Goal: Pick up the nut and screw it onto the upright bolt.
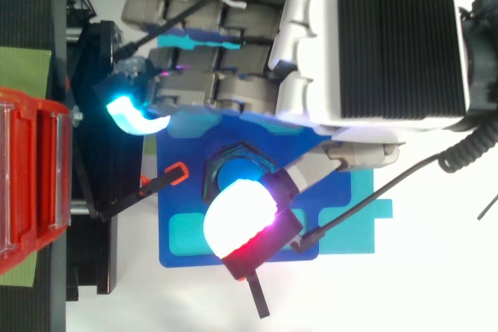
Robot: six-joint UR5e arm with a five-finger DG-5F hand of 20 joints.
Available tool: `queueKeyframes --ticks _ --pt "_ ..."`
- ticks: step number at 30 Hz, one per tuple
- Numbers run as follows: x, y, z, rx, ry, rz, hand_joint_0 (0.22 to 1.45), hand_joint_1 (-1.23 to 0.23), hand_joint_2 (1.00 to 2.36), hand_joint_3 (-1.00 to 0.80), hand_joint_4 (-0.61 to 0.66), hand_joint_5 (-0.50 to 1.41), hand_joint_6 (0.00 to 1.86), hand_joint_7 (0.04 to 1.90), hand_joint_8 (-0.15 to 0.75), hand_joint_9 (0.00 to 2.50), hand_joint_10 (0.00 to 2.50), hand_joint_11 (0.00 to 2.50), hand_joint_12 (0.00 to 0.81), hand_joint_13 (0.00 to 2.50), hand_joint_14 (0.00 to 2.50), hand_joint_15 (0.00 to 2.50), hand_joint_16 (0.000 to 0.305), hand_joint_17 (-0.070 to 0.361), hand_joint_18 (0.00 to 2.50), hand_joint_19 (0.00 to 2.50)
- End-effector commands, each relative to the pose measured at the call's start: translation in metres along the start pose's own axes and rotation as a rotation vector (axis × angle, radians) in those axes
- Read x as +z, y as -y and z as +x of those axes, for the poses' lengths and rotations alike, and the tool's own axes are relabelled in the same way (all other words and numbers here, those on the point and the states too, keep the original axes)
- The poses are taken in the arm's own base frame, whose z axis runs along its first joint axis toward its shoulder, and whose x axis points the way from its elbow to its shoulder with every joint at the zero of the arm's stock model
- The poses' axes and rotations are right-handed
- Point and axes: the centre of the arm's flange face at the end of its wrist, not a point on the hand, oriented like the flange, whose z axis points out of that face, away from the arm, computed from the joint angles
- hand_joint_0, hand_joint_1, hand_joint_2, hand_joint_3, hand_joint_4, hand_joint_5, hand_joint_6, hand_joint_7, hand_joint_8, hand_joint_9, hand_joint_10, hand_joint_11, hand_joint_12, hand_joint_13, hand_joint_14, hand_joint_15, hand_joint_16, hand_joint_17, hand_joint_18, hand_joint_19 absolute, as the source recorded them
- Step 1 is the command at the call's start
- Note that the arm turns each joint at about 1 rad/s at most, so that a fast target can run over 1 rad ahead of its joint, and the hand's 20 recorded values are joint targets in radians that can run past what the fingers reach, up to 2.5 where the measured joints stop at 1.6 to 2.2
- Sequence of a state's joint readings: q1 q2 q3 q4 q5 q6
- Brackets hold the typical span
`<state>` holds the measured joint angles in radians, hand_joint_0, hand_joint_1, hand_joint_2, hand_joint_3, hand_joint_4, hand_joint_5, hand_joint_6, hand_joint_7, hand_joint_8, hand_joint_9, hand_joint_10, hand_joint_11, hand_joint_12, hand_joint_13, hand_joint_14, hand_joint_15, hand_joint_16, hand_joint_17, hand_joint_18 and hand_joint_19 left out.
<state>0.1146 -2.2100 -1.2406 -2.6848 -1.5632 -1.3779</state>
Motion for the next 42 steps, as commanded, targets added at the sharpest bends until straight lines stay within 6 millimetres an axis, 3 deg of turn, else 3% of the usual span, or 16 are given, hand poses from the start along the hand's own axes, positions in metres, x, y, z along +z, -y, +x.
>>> queueKeyframes --ticks 1,16,28,35,42 --pt "-0.001 -0.007 0.007 0.032 -0.028 0.003 0.5 0.06 1.0 -0.5 0.24 -0.08 0.5 0.85 0.233 0.55 0.0 0.0 0.309 0.24 0.0 0.0 0.036 0.08 0.0 0.0" --pt "-0.003 -0.021 0.015 0.046 -0.077 -0.007 0.51 0.0 1.0 -0.5 0.24 -0.04 0.5 1.2 0.255 0.61 0.0 0.0 0.292 0.31 0.0 0.0 0.032 0.073 0.0 0.0" --pt "-0.008 -0.023 0.022 0.046 -0.094 -0.01 0.53 -0.12 1.0 -0.5 0.17 0.01 0.5 1.47 0.28 0.88 0.0 0.0 0.241 0.54 0.0 0.0 0.023 0.052 0.2 0.0" --pt "-0.009 -0.013 0.02 0.045 -0.091 -0.002 0.54 -0.15 1.0 -0.5 0.14 0.04 0.5 1.53 0.281 0.98 0.0 0.0 0.215 0.62 0.0 0.0 0.02 0.045 0.29 0.0" --pt "-0.012 0.005 0.016 0.043 -0.084 0.015 0.54 -0.15 1.0 -0.5 0.14 0.04 0.56 1.39 0.276 1.06 0.0 0.0 0.196 0.7 0.0 0.0 0.017 0.038 0.37 0.0"
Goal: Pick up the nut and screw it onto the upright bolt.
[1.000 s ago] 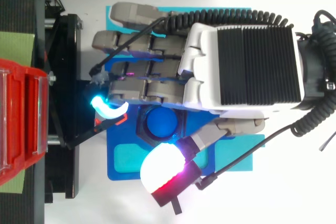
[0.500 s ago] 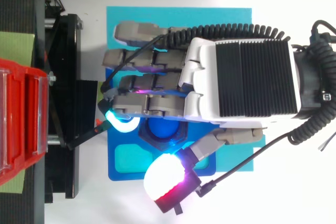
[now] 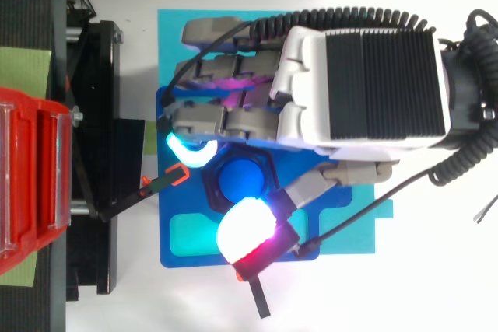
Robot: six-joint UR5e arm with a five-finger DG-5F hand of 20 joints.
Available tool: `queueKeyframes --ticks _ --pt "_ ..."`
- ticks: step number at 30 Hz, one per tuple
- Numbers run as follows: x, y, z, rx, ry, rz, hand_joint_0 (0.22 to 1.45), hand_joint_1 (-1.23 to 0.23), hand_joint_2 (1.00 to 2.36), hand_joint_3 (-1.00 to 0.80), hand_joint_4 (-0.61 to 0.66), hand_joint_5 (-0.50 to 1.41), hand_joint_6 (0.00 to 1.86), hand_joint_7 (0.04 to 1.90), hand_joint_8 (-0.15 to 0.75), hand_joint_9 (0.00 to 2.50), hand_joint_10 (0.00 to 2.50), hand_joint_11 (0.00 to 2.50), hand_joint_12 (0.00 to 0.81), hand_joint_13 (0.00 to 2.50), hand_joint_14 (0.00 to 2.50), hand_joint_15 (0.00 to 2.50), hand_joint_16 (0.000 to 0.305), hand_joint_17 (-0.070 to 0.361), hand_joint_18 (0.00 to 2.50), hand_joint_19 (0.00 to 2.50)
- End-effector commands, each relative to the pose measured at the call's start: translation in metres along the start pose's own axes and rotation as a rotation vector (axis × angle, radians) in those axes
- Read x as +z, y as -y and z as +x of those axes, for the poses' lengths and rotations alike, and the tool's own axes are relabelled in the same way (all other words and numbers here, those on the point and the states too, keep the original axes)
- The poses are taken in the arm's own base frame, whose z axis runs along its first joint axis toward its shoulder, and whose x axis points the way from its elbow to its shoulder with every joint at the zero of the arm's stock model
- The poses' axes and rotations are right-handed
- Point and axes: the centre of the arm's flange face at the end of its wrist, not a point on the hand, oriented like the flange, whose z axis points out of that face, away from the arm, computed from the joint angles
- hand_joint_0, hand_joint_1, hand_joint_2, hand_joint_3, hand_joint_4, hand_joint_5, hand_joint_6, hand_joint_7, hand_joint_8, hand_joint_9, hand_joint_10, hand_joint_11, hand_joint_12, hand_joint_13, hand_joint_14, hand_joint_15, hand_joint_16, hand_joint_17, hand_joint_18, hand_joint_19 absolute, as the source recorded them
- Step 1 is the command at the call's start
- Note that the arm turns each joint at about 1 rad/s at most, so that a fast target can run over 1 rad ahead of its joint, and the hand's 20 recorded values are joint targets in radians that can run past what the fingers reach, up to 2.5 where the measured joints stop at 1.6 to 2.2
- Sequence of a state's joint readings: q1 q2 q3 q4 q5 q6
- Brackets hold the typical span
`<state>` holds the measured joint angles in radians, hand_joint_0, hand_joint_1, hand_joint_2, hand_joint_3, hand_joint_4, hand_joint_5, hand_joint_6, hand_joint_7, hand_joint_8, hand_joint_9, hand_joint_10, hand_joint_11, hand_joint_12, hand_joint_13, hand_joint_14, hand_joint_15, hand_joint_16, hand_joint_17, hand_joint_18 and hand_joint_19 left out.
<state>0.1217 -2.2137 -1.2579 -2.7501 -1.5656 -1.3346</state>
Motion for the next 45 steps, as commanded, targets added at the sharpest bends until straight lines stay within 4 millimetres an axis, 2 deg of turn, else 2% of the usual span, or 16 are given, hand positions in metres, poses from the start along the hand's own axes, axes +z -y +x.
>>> queueKeyframes --ticks 1,3,7,14,15,16,17,19,24,29,34,36,43,45 --pt "-0.003 0.014 -0.004 -0.003 0.005 0.008 0.54 -0.16 1.0 -0.5 0.13 0.04 0.58 1.35 0.275 1.08 0.0 0.0 0.193 0.71 0.0 0.0 0.016 0.036 0.38 0.0" --pt "-0.003 0.017 -0.005 -0.003 0.006 0.008 0.54 -0.16 1.0 -0.5 0.13 0.04 0.63 1.25 0.275 1.14 0.0 0.0 0.183 0.77 0.0 0.0 0.014 0.031 0.44 0.0" --pt "-0.005 0.023 -0.007 -0.005 0.008 0.007 0.54 -0.17 1.0 -0.5 0.11 0.04 0.67 1.15 0.266 1.27 0.0 0.0 0.162 0.87 0.0 0.0 0.011 0.025 0.53 0.0" --pt "-0.006 0.035 -0.012 -0.008 0.024 -0.009 0.54 -0.18 1.0 -0.5 0.09 0.05 0.68 1.12 0.237 1.46 0.0 0.0 0.13 1.0 0.0 0.0 0.007 0.016 0.68 0.0" --pt "-0.006 0.036 -0.013 -0.008 0.027 -0.01 0.54 -0.16 1.0 -0.5 0.12 0.06 0.6 1.28 0.25 1.44 0.0 0.02 0.145 0.97 0.0 0.0 0.008 0.019 0.63 0.0" --pt "-0.005 0.036 -0.014 -0.009 0.034 -0.015 0.54 -0.15 1.0 -0.5 0.12 0.06 0.59 1.3 0.249 1.44 0.0 0.02 0.146 0.96 0.0 0.0 0.009 0.02 0.62 0.0" --pt "-0.005 0.036 -0.014 -0.009 0.034 -0.015 0.54 -0.13 1.0 -0.5 0.14 0.06 0.5 1.47 0.267 1.39 0.0 0.03 0.166 0.93 0.0 0.0 0.01 0.023 0.57 0.0" --pt "-0.003 0.035 -0.019 -0.01 0.047 -0.024 0.53 -0.1 1.0 -0.5 0.16 0.01 0.5 1.35 0.277 1.32 0.0 0.03 0.184 0.87 0.0 0.0 0.013 0.028 0.51 0.0" --pt "0.002 0.031 -0.028 -0.013 0.063 -0.039 0.52 -0.07 1.0 -0.5 0.27 -0.06 0.5 0.9 0.266 1.12 0.0 0.0 0.217 0.74 0.0 0.0 0.018 0.041 0.41 0.0" --pt "0.005 0.022 -0.026 -0.012 0.068 -0.053 0.52 -0.05 1.0 -0.5 0.24 -0.08 0.5 0.76 0.253 1.0 0.0 0.0 0.234 0.64 0.0 0.0 0.024 0.054 0.34 0.0" --pt "0.008 0.008 -0.022 -0.011 0.063 -0.061 0.52 -0.04 1.0 -0.5 0.24 -0.08 0.5 0.77 0.257 0.98 0.0 0.0 0.242 0.62 0.0 0.0 0.025 0.056 0.32 0.0" --pt "0.008 0.001 -0.019 -0.009 0.05 -0.061 0.52 -0.04 1.0 -0.5 0.25 -0.07 0.5 0.82 0.257 0.98 0.0 0.0 0.241 0.61 0.0 0.0 0.025 0.056 0.31 0.0" --pt "0.008 -0.006 -0.015 -0.004 0.032 -0.058 0.52 -0.05 1.0 -0.5 0.27 -0.04 0.5 1.0 0.273 0.99 0.0 0.0 0.237 0.61 0.0 0.0 0.024 0.055 0.3 0.0" --pt "0.008 -0.008 -0.015 -0.004 0.03 -0.059 0.52 -0.06 1.0 -0.5 0.25 -0.03 0.51 1.1 0.274 1.0 0.0 0.0 0.233 0.61 0.0 0.0 0.023 0.053 0.3 0.0"
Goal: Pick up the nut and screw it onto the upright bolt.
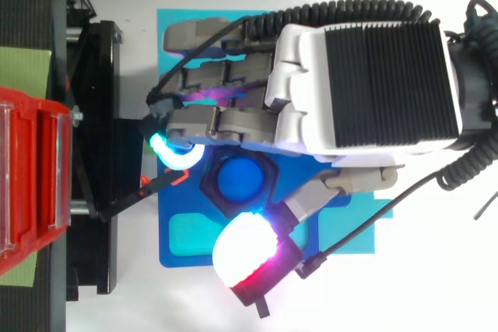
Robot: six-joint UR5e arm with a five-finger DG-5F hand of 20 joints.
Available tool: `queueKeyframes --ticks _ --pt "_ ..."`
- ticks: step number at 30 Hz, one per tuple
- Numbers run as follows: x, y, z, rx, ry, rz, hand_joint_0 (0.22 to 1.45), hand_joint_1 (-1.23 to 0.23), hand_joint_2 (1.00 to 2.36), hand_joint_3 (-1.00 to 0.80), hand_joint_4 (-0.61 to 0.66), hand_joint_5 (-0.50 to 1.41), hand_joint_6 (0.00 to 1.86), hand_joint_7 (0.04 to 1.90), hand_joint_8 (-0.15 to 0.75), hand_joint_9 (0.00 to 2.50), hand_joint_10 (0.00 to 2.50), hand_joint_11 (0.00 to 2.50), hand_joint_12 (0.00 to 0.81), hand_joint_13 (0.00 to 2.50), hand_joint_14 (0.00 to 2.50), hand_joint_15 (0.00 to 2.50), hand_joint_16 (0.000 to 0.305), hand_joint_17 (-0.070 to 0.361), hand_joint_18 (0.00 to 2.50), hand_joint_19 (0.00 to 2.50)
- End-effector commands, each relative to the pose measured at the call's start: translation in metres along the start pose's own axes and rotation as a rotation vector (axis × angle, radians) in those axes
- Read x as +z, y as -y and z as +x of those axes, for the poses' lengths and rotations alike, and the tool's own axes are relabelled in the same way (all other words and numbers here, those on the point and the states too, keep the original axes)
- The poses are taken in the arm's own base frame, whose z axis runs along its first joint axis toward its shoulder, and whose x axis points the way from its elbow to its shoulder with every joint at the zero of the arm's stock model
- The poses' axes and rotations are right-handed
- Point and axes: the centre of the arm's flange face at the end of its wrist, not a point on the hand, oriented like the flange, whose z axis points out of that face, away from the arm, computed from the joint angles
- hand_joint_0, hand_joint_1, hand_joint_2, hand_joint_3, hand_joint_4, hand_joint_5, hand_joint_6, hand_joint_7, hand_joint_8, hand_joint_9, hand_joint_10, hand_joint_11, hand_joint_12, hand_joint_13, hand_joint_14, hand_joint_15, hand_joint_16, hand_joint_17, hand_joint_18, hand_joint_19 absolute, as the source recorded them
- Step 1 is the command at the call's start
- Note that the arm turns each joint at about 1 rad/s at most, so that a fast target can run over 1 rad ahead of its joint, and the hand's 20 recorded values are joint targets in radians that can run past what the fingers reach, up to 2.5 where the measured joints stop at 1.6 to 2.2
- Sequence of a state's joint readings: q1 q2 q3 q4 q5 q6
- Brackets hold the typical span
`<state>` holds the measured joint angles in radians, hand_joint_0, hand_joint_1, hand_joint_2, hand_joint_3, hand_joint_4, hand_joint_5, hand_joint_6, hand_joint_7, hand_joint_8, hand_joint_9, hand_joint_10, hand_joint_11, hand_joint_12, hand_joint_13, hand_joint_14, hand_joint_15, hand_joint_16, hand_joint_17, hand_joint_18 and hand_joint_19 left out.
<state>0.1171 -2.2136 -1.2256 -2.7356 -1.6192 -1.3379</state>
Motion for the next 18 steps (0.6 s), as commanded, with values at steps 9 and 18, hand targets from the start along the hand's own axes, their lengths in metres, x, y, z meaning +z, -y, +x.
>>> queueKeyframes --ticks 9,18 --pt "-0.001 0.001 0.0 0.002 -0.006 0.0 0.54 -0.12 1.0 -0.5 0.14 0.05 0.5 1.4 0.281 1.16 0.0 0.0 0.203 0.73 0.0 0.0 0.018 0.041 0.4 0.0" --pt "-0.004 0.013 -0.003 0.0 -0.002 0.014 0.54 -0.16 1.0 -0.5 0.11 0.06 0.6 1.24 0.26 1.35 0.0 0.0 0.164 0.89 0.0 0.0 0.011 0.026 0.56 0.0"
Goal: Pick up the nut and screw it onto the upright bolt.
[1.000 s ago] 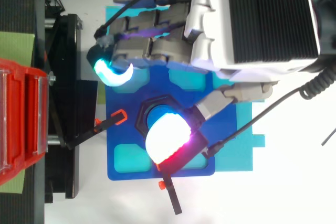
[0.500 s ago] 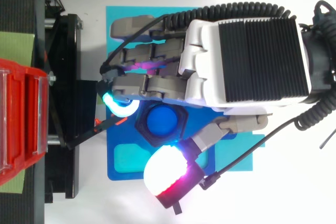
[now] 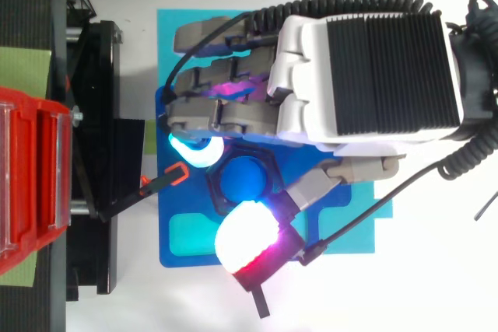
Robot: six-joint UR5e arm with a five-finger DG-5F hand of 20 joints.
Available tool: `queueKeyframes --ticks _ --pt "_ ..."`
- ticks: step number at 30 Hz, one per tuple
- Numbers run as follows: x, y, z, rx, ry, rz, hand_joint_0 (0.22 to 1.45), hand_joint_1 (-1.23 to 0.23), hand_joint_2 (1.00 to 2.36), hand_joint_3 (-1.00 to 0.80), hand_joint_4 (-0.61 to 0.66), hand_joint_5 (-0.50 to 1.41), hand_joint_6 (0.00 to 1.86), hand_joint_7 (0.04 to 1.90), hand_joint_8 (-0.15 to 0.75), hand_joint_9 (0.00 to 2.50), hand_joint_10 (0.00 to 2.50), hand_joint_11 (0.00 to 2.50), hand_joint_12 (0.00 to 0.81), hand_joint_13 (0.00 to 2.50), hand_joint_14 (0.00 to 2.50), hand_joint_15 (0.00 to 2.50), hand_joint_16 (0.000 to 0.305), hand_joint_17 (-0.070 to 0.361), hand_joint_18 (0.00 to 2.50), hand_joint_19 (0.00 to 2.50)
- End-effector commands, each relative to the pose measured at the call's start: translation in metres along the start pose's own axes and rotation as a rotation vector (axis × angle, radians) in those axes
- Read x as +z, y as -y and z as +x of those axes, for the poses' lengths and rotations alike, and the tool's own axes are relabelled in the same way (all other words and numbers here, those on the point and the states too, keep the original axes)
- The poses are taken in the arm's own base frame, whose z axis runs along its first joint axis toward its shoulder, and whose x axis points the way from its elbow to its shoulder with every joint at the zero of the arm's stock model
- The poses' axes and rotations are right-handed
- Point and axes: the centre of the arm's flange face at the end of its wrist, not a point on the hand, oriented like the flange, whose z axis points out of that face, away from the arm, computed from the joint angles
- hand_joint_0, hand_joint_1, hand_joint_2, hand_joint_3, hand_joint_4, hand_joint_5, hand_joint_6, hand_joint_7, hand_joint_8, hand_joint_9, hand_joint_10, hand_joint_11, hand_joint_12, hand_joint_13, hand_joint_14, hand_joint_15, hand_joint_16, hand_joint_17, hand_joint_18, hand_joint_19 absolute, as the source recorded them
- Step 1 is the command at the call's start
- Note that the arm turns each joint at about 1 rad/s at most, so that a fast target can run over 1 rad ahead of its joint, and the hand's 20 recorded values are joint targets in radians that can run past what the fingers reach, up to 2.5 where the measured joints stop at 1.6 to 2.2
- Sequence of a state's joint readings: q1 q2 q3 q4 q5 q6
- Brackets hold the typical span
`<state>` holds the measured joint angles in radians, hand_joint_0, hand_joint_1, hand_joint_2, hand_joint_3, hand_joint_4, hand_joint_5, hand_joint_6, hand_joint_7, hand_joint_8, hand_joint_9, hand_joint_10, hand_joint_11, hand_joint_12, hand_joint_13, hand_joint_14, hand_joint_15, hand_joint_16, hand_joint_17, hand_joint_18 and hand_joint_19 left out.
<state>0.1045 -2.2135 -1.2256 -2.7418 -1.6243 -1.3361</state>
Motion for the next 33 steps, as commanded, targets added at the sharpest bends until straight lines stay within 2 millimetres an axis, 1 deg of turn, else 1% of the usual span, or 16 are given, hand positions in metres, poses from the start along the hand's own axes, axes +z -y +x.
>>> queueKeyframes --ticks 1,6,7,10,11,16,18,19,20,22,23,27,29,30,31,33 --pt "-0.002 0.007 -0.002 -0.001 0.003 0.009 0.54 -0.16 1.0 -0.5 0.12 0.06 0.6 1.24 0.263 1.37 0.0 0.0 0.165 0.9 0.0 0.0 0.011 0.025 0.58 0.0" --pt "-0.003 0.013 -0.003 -0.003 0.004 0.016 0.54 -0.18 1.0 -0.5 0.11 0.07 0.61 1.23 0.242 1.62 0.01 0.09 0.14 1.04 0.0 0.0 0.007 0.016 0.69 0.0" --pt "-0.003 0.014 -0.004 -0.004 0.006 0.017 0.54 -0.19 1.0 -0.5 0.1 0.08 0.61 1.23 0.248 1.76 0.01 0.2 0.138 1.09 0.0 0.0 0.006 0.013 0.72 0.0" --pt "-0.005 0.019 -0.005 -0.004 0.006 0.022 0.54 -0.19 1.0 -0.5 0.1 0.08 0.61 1.23 0.23 1.94 0.01 0.37 0.132 1.18 0.0 0.0 0.004 0.009 0.78 0.0" --pt "-0.005 0.02 -0.005 -0.005 0.006 0.024 0.54 -0.19 1.0 -0.5 0.1 0.08 0.61 1.23 0.236 2.04 0.02 0.48 0.128 1.22 0.0 0.01 0.003 0.007 0.81 0.0" --pt "-0.007 0.027 -0.007 -0.006 0.008 0.026 0.54 -0.18 1.0 -0.5 0.09 0.08 0.61 1.24 0.267 2.24 0.03 0.79 0.14 1.42 0.0 0.07 0.002 0.004 0.87 0.04" --pt "-0.007 0.028 -0.008 -0.007 0.012 0.022 0.54 -0.17 1.0 -0.5 0.09 0.08 0.61 1.26 0.275 2.24 0.03 0.81 0.137 1.44 0.0 0.09 0.002 0.005 0.87 0.04" --pt "-0.007 0.029 -0.008 -0.007 0.011 0.019 0.54 -0.16 1.0 -0.5 0.1 0.08 0.58 1.33 0.276 2.23 0.03 0.8 0.145 1.45 0.0 0.1 0.003 0.007 0.87 0.05" --pt "-0.007 0.03 -0.009 -0.007 0.014 0.018 0.54 -0.15 1.0 -0.5 0.12 0.08 0.51 1.46 0.286 2.12 0.03 0.72 0.151 1.44 0.0 0.12 0.006 0.014 0.82 0.05" --pt "-0.007 0.03 -0.01 -0.007 0.016 0.015 0.53 -0.12 1.0 -0.5 0.15 0.05 0.5 1.37 0.308 1.92 0.02 0.6 0.176 1.36 0.0 0.11 0.01 0.022 0.79 0.06" --pt "-0.007 0.031 -0.01 -0.008 0.021 0.015 0.53 -0.11 1.0 -0.5 0.15 0.02 0.51 1.29 0.312 1.78 0.02 0.51 0.19 1.25 0.0 0.09 0.013 0.029 0.74 0.06" --pt "-0.003 0.028 -0.014 -0.01 0.045 0.005 0.52 -0.08 1.0 -0.5 0.26 -0.05 0.5 1.0 0.298 1.45 0.01 0.3 0.225 1.01 0.0 0.02 0.02 0.044 0.65 0.05" --pt "-0.002 0.024 -0.013 -0.01 0.048 -0.004 0.51 -0.08 1.0 -0.5 0.25 -0.08 0.5 0.83 0.28 1.27 0.0 0.12 0.231 0.84 0.0 0.0 0.022 0.049 0.55 0.0" --pt "-0.001 0.024 -0.014 -0.012 0.053 -0.005 0.51 -0.08 1.0 -0.5 0.24 -0.08 0.5 0.79 0.28 1.26 0.01 0.09 0.236 0.81 0.0 0.0 0.021 0.048 0.51 0.0" --pt "-0.001 0.022 -0.011 -0.011 0.05 -0.008 0.51 -0.08 1.0 -0.5 0.23 -0.1 0.5 0.72 0.262 1.16 0.0 0.0 0.226 0.71 0.0 0.0 0.023 0.051 0.41 0.0" --pt "0.001 0.017 -0.012 -0.014 0.056 -0.012 0.5 -0.07 1.0 -0.5 0.23 -0.12 0.5 0.65 0.26 1.04 0.0 0.0 0.243 0.55 0.0 0.0 0.025 0.056 0.25 0.0"
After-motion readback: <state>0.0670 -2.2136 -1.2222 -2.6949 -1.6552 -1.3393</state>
